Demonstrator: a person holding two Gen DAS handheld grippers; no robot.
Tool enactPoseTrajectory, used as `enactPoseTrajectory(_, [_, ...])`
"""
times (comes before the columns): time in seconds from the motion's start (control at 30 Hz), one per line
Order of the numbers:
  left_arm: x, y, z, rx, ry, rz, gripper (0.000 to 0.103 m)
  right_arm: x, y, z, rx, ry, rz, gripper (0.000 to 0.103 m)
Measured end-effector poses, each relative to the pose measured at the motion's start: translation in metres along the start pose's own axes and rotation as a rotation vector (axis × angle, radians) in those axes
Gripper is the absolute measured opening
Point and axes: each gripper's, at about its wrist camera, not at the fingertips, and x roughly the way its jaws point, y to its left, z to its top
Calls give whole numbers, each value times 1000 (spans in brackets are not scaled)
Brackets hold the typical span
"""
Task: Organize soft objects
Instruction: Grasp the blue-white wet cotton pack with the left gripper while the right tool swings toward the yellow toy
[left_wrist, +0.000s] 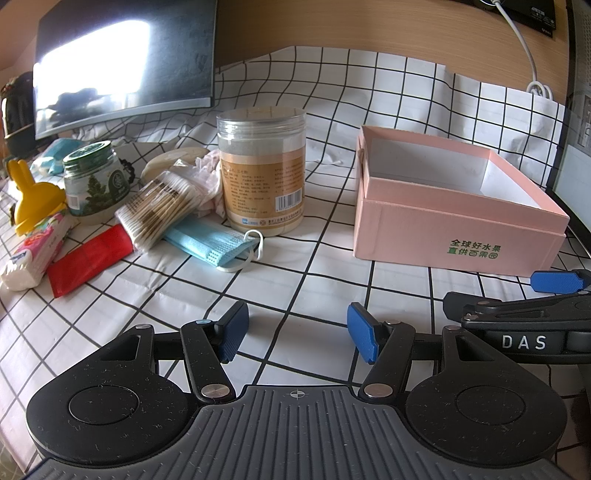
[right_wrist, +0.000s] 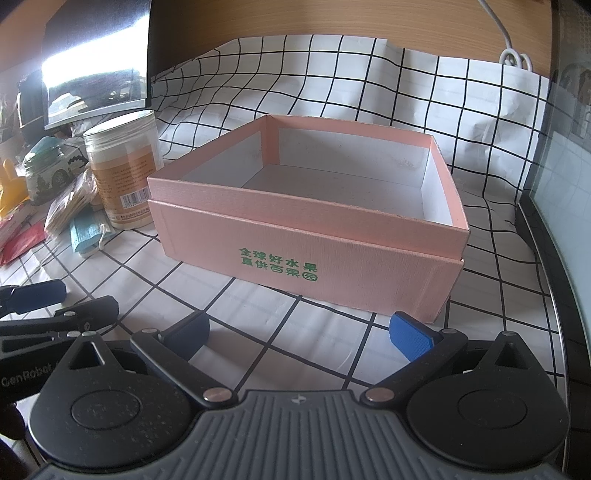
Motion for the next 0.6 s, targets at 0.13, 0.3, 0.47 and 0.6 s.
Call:
enactPoseTrajectory(0.13, [-1, 6, 0, -17, -1, -26, 63, 2, 0, 14, -14, 99, 21, 103])
enactPoseTrajectory(0.3, [0, 28, 11, -55, 52, -146, 62, 4, 7, 25, 42, 197, -42, 103])
enactPoseTrajectory(0.47, [-10, 89, 30, -151, 69, -232, 62, 8, 15, 34, 26, 242, -34, 103])
enactPoseTrajectory(0.6, [-39, 166, 55, -239, -55, -137, 62, -8, 42, 53, -6, 231, -92, 98])
